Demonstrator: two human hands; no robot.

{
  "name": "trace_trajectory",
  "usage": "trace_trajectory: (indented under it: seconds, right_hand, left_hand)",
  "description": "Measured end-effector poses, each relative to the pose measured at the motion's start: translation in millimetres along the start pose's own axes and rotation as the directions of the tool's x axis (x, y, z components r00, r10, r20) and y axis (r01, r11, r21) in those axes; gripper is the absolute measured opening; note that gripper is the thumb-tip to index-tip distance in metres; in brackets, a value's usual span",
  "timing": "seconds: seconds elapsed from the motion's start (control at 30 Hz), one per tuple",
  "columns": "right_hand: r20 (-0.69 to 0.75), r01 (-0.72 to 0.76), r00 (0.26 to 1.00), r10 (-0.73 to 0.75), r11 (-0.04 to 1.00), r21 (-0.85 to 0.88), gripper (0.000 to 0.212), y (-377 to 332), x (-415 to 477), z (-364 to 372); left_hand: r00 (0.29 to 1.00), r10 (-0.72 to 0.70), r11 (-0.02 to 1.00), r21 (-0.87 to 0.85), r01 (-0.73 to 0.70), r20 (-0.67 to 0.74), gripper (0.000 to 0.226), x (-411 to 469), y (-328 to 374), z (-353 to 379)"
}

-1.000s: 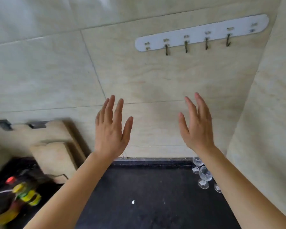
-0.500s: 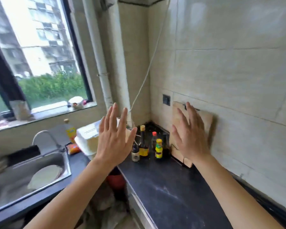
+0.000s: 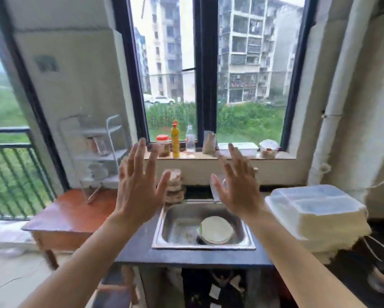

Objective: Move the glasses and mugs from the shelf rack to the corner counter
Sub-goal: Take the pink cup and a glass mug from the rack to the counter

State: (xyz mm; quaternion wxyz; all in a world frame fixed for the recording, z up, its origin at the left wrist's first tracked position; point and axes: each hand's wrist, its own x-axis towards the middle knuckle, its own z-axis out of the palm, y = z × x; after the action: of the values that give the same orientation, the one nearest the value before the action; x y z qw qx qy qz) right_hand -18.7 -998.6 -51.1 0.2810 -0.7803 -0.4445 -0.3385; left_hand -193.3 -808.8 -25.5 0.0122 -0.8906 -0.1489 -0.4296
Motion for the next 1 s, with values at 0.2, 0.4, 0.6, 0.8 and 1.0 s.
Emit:
trace_trajectory:
  seconds: [0.2, 0.4, 0.6, 0.8, 1.0]
  right_hand:
    - [0.053, 0.13, 0.988, -0.142, 0.974, 0.188, 0.061, -79, 61, 137]
    - [0.092, 0.179, 0.972, -0.217, 0.935, 0.307, 0.063, -112, 117, 271]
    - [0.129, 0.183, 0.963, -0.238, 0.923, 0.339, 0.064, -101, 211, 370]
    - [0.154, 0.057, 0.979, -0.131, 0.908, 0.415, 0.064, -127, 287, 443]
    - [0.17, 0.077, 0.973, -0.155, 0.916, 0.395, 0.064, -168, 313, 510]
  left_hand:
    - [0.965, -0.259, 0.963, 0.085, 0.256, 0.026, 0.07, -26, -139, 9]
    - [0.915, -0.4, 0.91, 0.147, 0.388, 0.06, 0.071, -9, -257, 55]
    - [0.854, -0.514, 0.85, 0.178, 0.495, 0.082, 0.085, 64, -350, 96]
    - [0.845, -0.535, 0.836, 0.157, 0.525, 0.023, 0.079, 108, -424, 114]
    - [0.847, -0.528, 0.846, 0.12, 0.519, 0.06, 0.08, 133, -507, 155]
